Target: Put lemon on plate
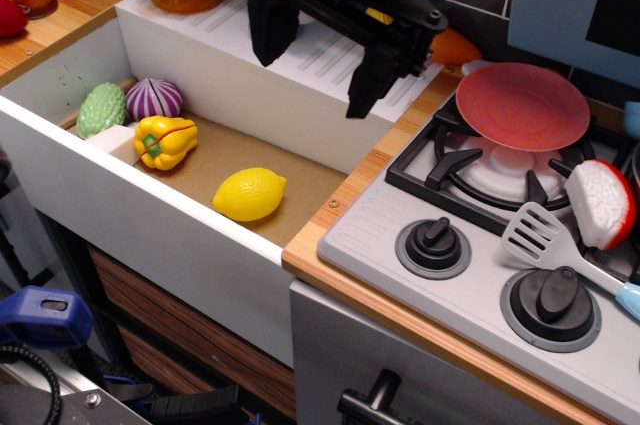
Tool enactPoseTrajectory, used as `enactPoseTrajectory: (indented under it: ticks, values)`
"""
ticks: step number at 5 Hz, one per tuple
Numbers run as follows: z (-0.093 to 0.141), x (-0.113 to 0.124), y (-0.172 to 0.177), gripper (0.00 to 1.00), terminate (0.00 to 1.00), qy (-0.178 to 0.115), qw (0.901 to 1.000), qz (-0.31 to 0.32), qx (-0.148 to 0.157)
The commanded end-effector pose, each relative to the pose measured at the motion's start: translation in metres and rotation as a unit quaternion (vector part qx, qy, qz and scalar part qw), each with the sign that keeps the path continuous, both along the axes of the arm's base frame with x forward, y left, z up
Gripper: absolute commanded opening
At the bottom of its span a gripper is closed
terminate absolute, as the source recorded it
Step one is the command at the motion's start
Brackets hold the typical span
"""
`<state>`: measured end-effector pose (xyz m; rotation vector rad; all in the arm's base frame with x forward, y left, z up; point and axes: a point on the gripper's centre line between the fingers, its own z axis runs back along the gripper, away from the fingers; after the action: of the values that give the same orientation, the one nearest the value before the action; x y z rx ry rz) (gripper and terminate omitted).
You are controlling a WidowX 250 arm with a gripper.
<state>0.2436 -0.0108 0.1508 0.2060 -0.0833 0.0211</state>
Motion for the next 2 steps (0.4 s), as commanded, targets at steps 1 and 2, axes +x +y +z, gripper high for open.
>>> enactPoseTrajectory:
  ticks: [1,2]
  values:
    - [0.0,0.0,0.0,1.0,0.0,0.0,1.0,0.0,0.0]
    - [-0.023,0.018,0.029,1.0,0.0,0.001,0.9995,-0.027,0.018]
